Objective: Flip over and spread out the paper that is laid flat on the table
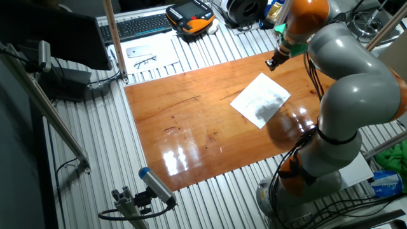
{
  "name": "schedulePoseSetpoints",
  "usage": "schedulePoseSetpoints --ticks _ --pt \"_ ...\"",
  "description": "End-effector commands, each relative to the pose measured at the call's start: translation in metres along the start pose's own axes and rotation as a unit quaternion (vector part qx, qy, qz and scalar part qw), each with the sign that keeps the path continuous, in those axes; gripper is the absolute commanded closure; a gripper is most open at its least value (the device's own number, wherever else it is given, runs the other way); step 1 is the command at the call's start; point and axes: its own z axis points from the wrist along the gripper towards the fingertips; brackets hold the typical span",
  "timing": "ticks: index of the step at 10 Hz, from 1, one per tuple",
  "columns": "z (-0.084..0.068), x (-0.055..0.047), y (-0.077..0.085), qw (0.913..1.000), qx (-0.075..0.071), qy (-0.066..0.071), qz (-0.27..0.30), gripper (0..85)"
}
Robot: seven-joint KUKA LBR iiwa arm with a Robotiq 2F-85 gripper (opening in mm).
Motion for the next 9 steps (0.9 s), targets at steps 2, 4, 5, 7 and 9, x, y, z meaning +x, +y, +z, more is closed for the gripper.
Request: schedulePoseSetpoints --ticks 2,4,5,7,9 --pt "-0.012 0.001 0.008 1.0000 0.002 0.007 0.002 85.0" --pt "-0.015 0.002 0.013 0.9997 -0.005 0.021 0.011 85.0" --pt "-0.018 0.002 0.017 0.9993 -0.011 0.027 0.024 85.0" --pt "-0.025 0.001 0.027 0.9982 -0.017 0.029 0.050 85.0" --pt "-0.033 0.002 0.037 0.9978 -0.018 0.028 0.058 85.0"
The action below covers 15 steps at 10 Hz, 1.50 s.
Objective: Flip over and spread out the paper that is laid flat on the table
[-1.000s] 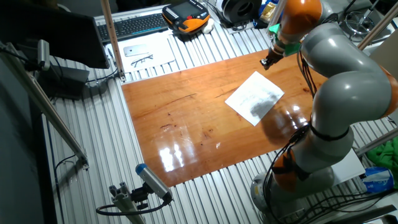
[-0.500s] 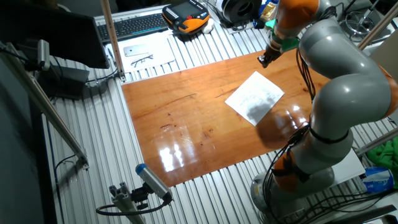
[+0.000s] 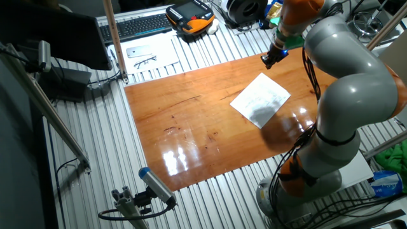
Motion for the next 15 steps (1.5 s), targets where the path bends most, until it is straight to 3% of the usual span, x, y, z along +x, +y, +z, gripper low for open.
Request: schedulePoseSetpoints --ticks 1,6,15 --pt "-0.002 0.002 0.005 1.0000 0.000 -0.001 0.003 85.0" --pt "-0.006 0.016 0.030 0.9998 0.017 -0.009 0.009 85.0" --pt "-0.007 0.017 0.029 0.9995 0.025 -0.018 -0.008 85.0"
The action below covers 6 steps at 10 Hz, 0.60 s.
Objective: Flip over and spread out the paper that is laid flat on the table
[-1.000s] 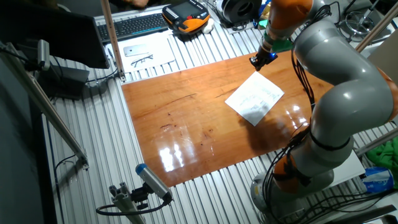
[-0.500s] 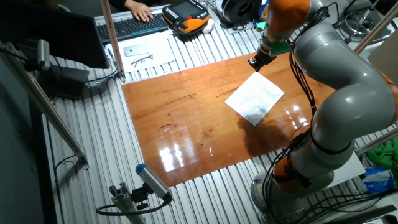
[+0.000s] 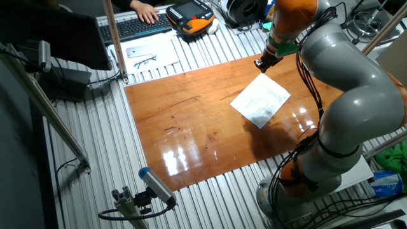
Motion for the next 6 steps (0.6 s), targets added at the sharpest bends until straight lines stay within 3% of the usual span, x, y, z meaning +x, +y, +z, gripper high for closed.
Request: schedulePoseSetpoints --ticks 1,6 --pt "0.0000 -0.0001 0.0000 1.0000 0.000 0.000 -0.001 85.0" --pt "-0.0005 -0.0027 -0.0033 1.0000 0.000 -0.001 -0.005 85.0"
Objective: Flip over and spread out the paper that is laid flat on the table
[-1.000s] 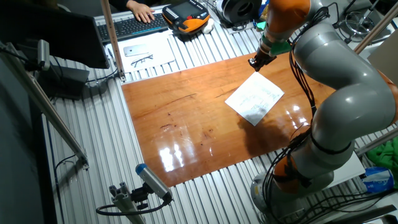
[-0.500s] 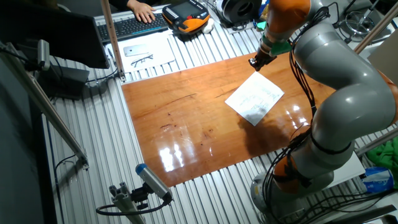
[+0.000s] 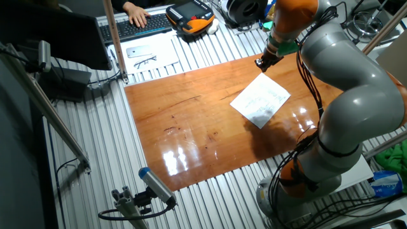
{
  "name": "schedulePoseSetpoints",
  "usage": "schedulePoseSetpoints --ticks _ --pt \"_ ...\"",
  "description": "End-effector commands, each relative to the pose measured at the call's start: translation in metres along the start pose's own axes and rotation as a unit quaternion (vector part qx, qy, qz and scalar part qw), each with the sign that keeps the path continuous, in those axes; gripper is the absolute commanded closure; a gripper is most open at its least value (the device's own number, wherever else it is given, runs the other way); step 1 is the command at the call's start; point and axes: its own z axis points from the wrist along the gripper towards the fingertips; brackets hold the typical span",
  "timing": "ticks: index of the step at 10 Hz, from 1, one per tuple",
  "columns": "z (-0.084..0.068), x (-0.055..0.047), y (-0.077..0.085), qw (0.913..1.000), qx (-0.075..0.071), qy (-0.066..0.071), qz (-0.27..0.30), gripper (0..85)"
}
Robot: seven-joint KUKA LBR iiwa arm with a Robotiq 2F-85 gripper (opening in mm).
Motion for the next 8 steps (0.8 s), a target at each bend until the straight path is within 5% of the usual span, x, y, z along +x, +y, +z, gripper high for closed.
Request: schedulePoseSetpoints --ticks 1,8 --pt "-0.0001 0.0001 -0.0001 1.0000 0.000 0.000 0.000 85.0" --pt "-0.0008 -0.0007 -0.0020 1.0000 0.003 -0.002 -0.003 85.0"
